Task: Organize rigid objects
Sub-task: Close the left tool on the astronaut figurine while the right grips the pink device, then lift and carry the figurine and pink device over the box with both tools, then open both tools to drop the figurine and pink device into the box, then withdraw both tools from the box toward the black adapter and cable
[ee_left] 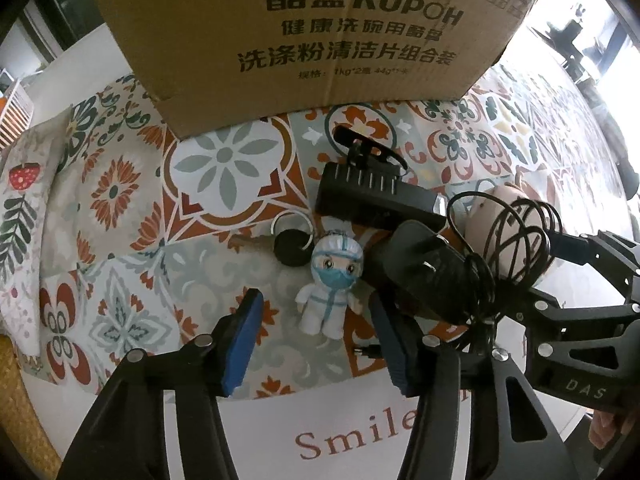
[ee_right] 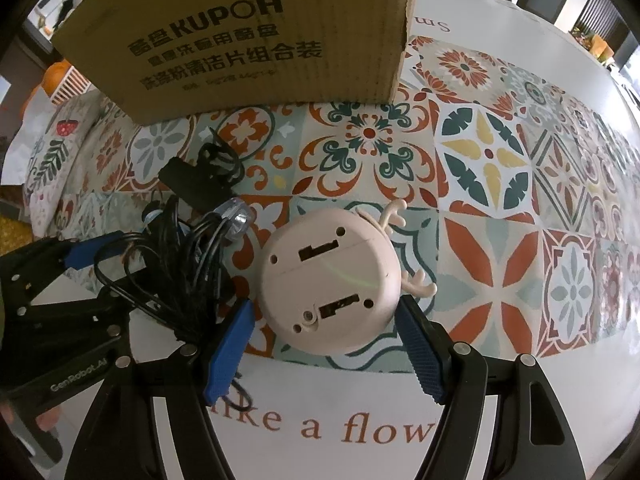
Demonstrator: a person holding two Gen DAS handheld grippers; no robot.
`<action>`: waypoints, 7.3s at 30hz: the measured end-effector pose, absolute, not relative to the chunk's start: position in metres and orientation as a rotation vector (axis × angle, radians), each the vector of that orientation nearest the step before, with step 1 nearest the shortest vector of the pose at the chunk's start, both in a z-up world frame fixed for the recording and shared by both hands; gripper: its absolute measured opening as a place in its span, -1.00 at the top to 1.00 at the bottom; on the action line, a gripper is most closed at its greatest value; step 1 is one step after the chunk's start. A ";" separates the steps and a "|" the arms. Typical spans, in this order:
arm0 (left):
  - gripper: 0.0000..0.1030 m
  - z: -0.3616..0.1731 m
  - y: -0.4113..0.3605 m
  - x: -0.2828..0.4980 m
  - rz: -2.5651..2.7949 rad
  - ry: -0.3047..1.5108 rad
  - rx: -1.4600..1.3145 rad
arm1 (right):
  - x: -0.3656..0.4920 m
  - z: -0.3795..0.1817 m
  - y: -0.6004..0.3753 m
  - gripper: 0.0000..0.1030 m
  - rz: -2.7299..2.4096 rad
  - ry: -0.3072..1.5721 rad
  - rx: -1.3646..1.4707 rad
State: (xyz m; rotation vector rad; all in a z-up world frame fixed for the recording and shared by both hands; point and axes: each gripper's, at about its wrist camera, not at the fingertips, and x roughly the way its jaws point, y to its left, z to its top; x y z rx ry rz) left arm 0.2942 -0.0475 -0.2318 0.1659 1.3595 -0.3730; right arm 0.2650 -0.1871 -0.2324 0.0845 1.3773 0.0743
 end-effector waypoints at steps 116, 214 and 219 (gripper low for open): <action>0.49 -0.154 -0.044 0.260 -0.279 1.080 0.084 | 0.237 -0.161 -0.206 -0.46 0.003 1.077 0.058; 0.13 -0.072 -0.050 0.443 -0.249 1.037 0.107 | 0.423 -0.085 -0.201 -0.48 0.060 1.060 0.023; -0.04 -0.064 -0.045 0.424 -0.232 0.999 0.103 | 0.405 -0.074 -0.200 -0.48 0.055 1.022 0.014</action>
